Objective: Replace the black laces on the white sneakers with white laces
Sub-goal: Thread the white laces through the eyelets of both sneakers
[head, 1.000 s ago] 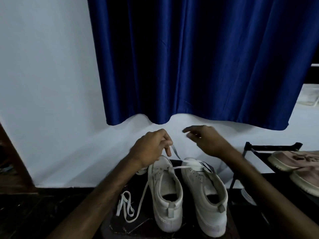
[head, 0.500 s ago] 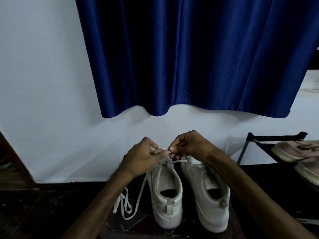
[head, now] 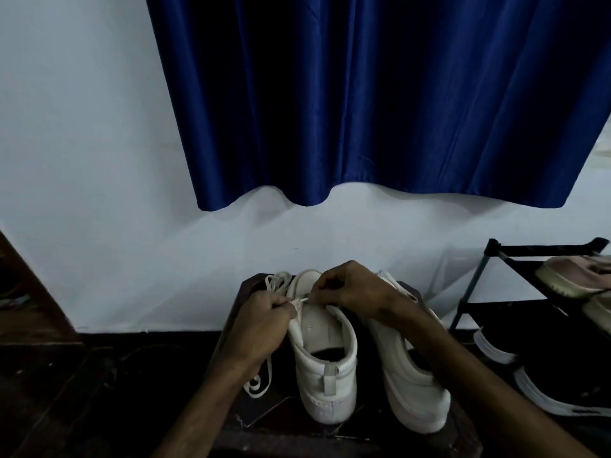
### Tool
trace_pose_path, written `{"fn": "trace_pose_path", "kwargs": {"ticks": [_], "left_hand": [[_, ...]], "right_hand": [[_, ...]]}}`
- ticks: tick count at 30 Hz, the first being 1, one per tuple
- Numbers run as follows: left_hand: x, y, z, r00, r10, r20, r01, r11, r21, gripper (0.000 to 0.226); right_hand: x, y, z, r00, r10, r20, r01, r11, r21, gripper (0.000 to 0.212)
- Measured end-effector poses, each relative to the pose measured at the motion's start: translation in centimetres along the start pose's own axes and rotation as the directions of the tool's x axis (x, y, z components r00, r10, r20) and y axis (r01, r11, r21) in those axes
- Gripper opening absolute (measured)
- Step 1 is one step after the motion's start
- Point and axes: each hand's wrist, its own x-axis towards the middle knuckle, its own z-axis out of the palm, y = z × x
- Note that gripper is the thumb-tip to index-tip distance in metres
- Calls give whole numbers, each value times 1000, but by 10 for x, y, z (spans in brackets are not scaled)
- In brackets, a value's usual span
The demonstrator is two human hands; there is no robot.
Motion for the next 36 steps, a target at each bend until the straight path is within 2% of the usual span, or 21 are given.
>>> {"fn": "trace_pose_path", "kwargs": {"ticks": [8, 14, 16, 18, 19, 21, 25, 26, 28, 30, 32, 34, 36], "left_hand": [[0, -4, 1, 999, -53, 1, 53, 993, -104, 21], [-5, -7, 7, 997, 14, -74, -16, 1000, -26, 26], [-9, -7, 9, 998, -10, -63, 3, 992, -124, 34], [-14, -10, 13, 998, -54, -33, 43, 963, -267, 26], [-15, -15, 16, 997, -35, -64, 17, 963, -269, 20], [-16, -24, 25, 988, 32, -150, -61, 979, -195, 16], [-23, -22, 41, 948, 112, -299, -120, 993, -9, 3], [-26, -20, 43, 948, 99, -303, -112, 993, -28, 3], [-33, -23, 41, 970, 27, -240, -74, 979, -190, 12], [-38, -34, 36, 989, -53, -139, 4, 945, -327, 11], [-47, -46, 29, 994, -53, -96, 27, 967, -253, 10], [-56, -59, 20, 998, 11, -67, -15, 998, -63, 11], [-63, -60, 12, 997, 69, -30, -64, 987, 146, 11]], "right_hand": [[-2, -3, 6, 999, -41, -25, 37, 991, -132, 10], [-3, -6, 17, 997, -82, -15, 76, 967, -245, 12], [-6, -7, 15, 994, -101, -29, 88, 954, -288, 9], [-10, -8, 13, 995, -97, -6, 92, 956, -280, 4], [-13, -9, 12, 996, -89, 13, 89, 956, -279, 2], [-21, -15, 7, 995, -85, 42, 94, 951, -295, 10], [-41, -28, -3, 997, 42, 60, -24, 964, -266, 46], [-46, -27, -4, 996, 44, 76, -17, 947, -321, 46], [-52, -21, 2, 996, 18, 85, 24, 887, -461, 46], [-53, -15, 9, 1000, 11, 17, -3, 896, -445, 41], [-53, -11, 13, 998, -31, -51, 5, 899, -438, 35], [-52, -10, 16, 997, -63, -53, 31, 882, -471, 38], [-52, -10, 19, 996, -72, -43, 42, 873, -486, 47]]}}
